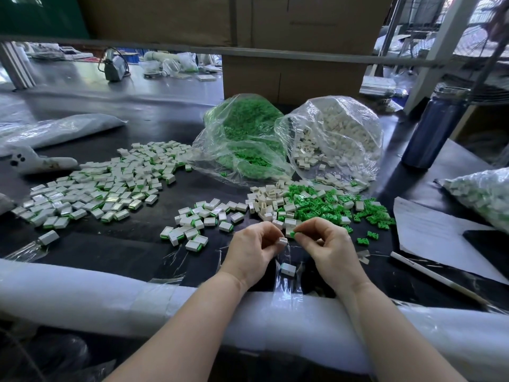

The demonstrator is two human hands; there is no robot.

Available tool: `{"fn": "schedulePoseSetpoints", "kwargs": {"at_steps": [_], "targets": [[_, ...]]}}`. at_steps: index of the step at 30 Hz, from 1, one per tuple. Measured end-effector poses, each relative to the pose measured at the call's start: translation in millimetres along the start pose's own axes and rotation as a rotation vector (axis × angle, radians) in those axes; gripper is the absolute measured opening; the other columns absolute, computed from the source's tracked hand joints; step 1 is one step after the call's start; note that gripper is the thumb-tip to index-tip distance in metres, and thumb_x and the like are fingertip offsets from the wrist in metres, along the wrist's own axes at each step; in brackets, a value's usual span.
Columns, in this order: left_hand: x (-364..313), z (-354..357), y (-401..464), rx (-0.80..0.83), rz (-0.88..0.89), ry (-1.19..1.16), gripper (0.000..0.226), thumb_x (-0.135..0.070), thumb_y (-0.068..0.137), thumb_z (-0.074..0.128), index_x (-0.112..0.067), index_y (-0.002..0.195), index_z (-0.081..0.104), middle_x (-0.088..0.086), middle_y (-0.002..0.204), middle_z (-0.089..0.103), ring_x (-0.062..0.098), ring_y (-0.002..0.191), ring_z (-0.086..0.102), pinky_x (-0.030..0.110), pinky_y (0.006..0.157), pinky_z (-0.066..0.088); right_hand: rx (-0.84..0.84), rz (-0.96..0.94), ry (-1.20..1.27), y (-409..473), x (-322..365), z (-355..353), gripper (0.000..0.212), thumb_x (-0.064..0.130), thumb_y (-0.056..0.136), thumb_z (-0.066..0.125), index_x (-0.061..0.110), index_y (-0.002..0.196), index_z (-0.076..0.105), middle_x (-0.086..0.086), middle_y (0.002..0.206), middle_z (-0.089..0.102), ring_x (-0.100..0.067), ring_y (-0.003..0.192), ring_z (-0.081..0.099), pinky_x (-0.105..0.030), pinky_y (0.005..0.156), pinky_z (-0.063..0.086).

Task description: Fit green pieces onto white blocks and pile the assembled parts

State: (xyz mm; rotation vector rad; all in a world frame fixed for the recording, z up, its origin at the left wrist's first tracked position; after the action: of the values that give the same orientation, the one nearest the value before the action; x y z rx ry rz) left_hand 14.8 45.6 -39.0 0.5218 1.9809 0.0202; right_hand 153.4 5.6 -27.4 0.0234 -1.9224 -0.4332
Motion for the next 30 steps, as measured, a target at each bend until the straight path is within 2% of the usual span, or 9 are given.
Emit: {"fn": "schedulePoseSetpoints", "kwargs": {"at_steps": [3, 5, 8, 13, 17, 23, 30], "targets": [[1.5, 1.9, 0.0, 0.011, 0.002, -0.02, 0.014, -0.009, 0.079, 0.071, -0.014, 0.092, 0.07, -0.02, 0.076, 0.061, -0.013, 0.07, 0.059, 0.001, 0.071, 0.043, 0.051, -0.002, -0.002, 0.1, 0.7, 3.9, 0.017, -0.002, 0.08, 0.068, 0.014, 0.076, 0.067, 0.006, 0.071, 0.065, 0.003, 0.064, 0.058, -0.008, 0.064, 0.044], [2.7, 2.9, 0.4, 0.025, -0.005, -0.039, 0.014, -0.01, 0.08, 0.07, -0.016, 0.093, 0.069, -0.018, 0.078, 0.063, -0.011, 0.072, 0.06, 0.003, 0.073, 0.045, 0.062, 0.004, -0.006, 0.5, -0.3, 4.7, 0.017, -0.003, 0.08, 0.068, 0.014, 0.077, 0.067, 0.004, 0.072, 0.066, 0.003, 0.064, 0.059, -0.008, 0.064, 0.044], [5.5, 2.7, 1.0, 0.035, -0.03, -0.064, 0.014, -0.013, 0.08, 0.071, -0.025, 0.083, 0.065, -0.013, 0.078, 0.066, -0.003, 0.073, 0.062, 0.008, 0.075, 0.048, 0.056, 0.024, -0.019, 0.9, -3.5, 4.3, 0.016, -0.003, 0.08, 0.068, 0.013, 0.077, 0.067, 0.004, 0.072, 0.066, 0.004, 0.065, 0.058, -0.008, 0.065, 0.044], [7.2, 2.8, 2.1, 0.057, -0.068, -0.106, 0.015, -0.012, 0.079, 0.072, -0.025, 0.079, 0.065, -0.011, 0.076, 0.067, 0.0, 0.072, 0.062, 0.01, 0.075, 0.048, 0.047, 0.04, -0.066, 1.0, -6.7, 3.3, 0.014, -0.001, 0.079, 0.069, 0.013, 0.077, 0.067, 0.005, 0.071, 0.066, 0.004, 0.065, 0.059, -0.008, 0.066, 0.045], [6.8, 3.3, 2.4, 0.081, -0.066, -0.108, 0.015, -0.013, 0.081, 0.07, -0.026, 0.079, 0.064, -0.013, 0.076, 0.065, -0.006, 0.069, 0.059, 0.008, 0.074, 0.047, 0.055, 0.047, -0.075, 0.7, -5.7, 4.1, 0.015, 0.0, 0.08, 0.069, 0.014, 0.076, 0.068, 0.005, 0.071, 0.066, 0.004, 0.066, 0.059, -0.007, 0.065, 0.045], [7.9, 2.3, 3.0, 0.066, -0.086, -0.129, 0.015, -0.013, 0.083, 0.067, -0.027, 0.081, 0.064, -0.005, 0.078, 0.066, 0.01, 0.076, 0.062, 0.025, 0.081, 0.052, 0.08, 0.05, -0.049, -0.1, -2.1, 5.6, 0.019, -0.001, 0.082, 0.066, 0.017, 0.076, 0.069, 0.007, 0.071, 0.067, 0.003, 0.067, 0.06, -0.008, 0.067, 0.045], [6.0, 3.7, 0.8, 0.059, -0.096, -0.193, 0.019, -0.002, 0.083, 0.065, -0.02, 0.084, 0.07, 0.0, 0.08, 0.069, 0.011, 0.073, 0.063, 0.023, 0.077, 0.054, 0.083, 0.073, -0.041, -0.4, -5.0, 6.2, 0.014, -0.004, 0.08, 0.066, 0.008, 0.087, 0.062, -0.009, 0.079, 0.065, -0.017, 0.073, 0.06, -0.022, 0.07, 0.051]]}}
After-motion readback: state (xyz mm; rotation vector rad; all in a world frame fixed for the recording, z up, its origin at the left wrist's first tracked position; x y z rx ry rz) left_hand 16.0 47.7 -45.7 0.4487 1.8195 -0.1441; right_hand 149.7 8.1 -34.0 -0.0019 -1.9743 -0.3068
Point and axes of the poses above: each hand's wrist, its own y-axis towards the middle knuckle, its own z-axis out of the palm, x = y × z, the point moved 5 cm from there along y, towards the middle knuckle
